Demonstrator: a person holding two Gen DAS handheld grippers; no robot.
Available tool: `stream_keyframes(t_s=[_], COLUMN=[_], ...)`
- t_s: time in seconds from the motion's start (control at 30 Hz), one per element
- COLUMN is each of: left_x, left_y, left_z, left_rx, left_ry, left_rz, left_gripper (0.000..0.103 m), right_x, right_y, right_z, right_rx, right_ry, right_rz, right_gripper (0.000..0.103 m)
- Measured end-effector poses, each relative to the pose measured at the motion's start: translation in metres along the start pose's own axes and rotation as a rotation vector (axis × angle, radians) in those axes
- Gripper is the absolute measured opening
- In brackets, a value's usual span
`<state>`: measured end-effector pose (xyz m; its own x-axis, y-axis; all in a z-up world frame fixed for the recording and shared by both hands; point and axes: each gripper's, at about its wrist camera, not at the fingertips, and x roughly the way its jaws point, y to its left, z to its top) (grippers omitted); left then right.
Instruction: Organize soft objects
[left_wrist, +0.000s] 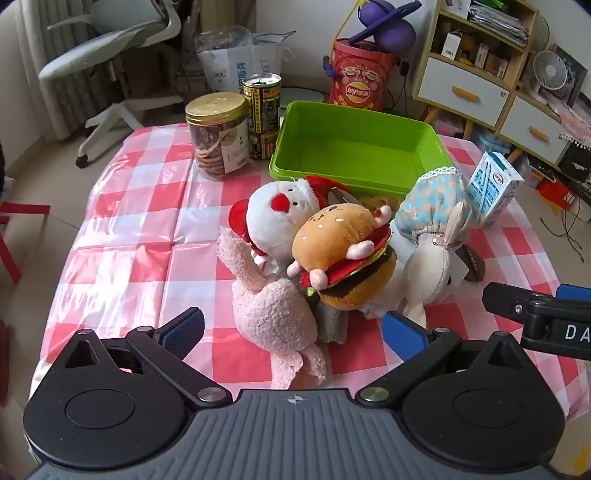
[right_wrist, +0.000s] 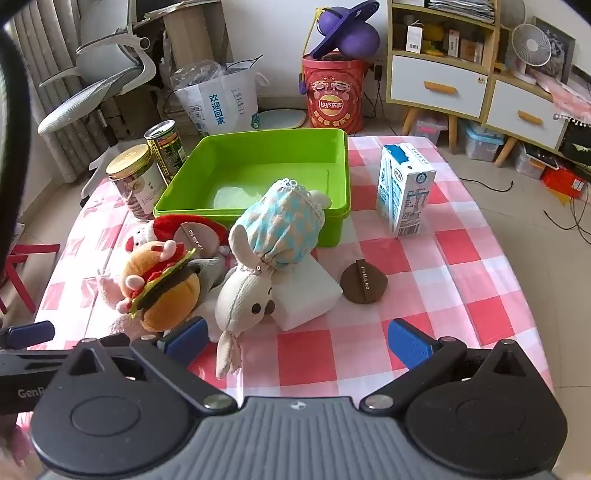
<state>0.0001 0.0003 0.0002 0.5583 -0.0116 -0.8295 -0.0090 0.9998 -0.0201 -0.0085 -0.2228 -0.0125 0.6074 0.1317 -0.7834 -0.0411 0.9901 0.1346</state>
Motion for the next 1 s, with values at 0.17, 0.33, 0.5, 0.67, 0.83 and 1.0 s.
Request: stream_keyframes(t_s=[0.17, 0.33, 0.5, 0.67, 0.83, 1.0], left_x=[0.001, -0.002, -0.002, 0.000, 0.001, 0.002], left_y=[-0.001, 0.000, 0.000, 0.005, 0.006, 0.006], left_z=[0.000, 0.002, 0.003, 0.001, 0.002, 0.002], left_rx=[0.004, -0.007, -0.011, -0.017, -0.023, -0.025], left_ry=[0.002, 0.002, 0.002, 0.002, 0.003, 0.003], left_rz=[0.013, 0.003, 0.001, -0.003, 0.000, 0.001], left_gripper=[0.098, 0.098, 0.098, 0.098, 0.098, 0.098], right_x=[0.000, 0.002, 0.002, 0.003, 0.003, 0.003], right_y=[0.003, 0.007, 0.007, 0.006, 0.006, 0.006], right_z=[0.002, -0.005, -0.002, 0.000, 0.000, 0.000], right_rx=[-0.005, -0.006, -0.006, -0.004, -0.004, -0.004], right_ry=[-0.012, -0.011, -0.010, -0.009, -0.010, -0.010], right_rz=[-0.006, -0.006, -0.009, -0.011, -0.011, -0.011], right_gripper=[0.087, 0.087, 0.087, 0.087, 0.087, 0.087])
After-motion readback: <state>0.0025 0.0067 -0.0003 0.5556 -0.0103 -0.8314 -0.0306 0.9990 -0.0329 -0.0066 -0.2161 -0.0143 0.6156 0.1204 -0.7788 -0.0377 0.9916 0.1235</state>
